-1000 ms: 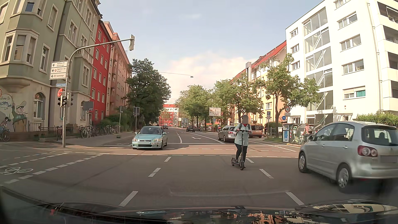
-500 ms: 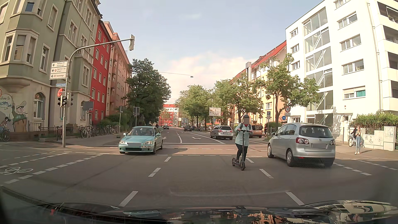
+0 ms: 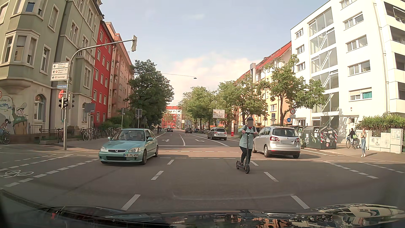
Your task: Follow the waypoints while adhering to traffic rules and regulations
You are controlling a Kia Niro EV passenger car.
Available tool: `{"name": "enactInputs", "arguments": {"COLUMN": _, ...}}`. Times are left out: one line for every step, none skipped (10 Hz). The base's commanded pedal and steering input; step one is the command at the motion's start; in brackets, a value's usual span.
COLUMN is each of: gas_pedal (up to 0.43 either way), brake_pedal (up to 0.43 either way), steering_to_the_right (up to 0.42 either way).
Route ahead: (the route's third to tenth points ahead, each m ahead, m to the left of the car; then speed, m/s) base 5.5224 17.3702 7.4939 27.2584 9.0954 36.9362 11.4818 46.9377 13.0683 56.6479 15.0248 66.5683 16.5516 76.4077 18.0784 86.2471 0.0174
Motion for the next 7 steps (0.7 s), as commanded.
{"name": "enactInputs", "arguments": {"gas_pedal": 0.0, "brake_pedal": 0.207, "steering_to_the_right": -0.031}}
{"name": "enactInputs", "arguments": {"gas_pedal": 0.0, "brake_pedal": 0.207, "steering_to_the_right": -0.031}}
{"name": "enactInputs", "arguments": {"gas_pedal": 0.0, "brake_pedal": 0.207, "steering_to_the_right": -0.031}}
{"name": "enactInputs", "arguments": {"gas_pedal": 0.0, "brake_pedal": 0.177, "steering_to_the_right": -0.031}}
{"name": "enactInputs", "arguments": {"gas_pedal": 0.0, "brake_pedal": 0.0, "steering_to_the_right": -0.031}}
{"name": "enactInputs", "arguments": {"gas_pedal": 0.0, "brake_pedal": 0.0, "steering_to_the_right": -0.032}}
{"name": "enactInputs", "arguments": {"gas_pedal": 0.0, "brake_pedal": 0.0, "steering_to_the_right": -0.04}}
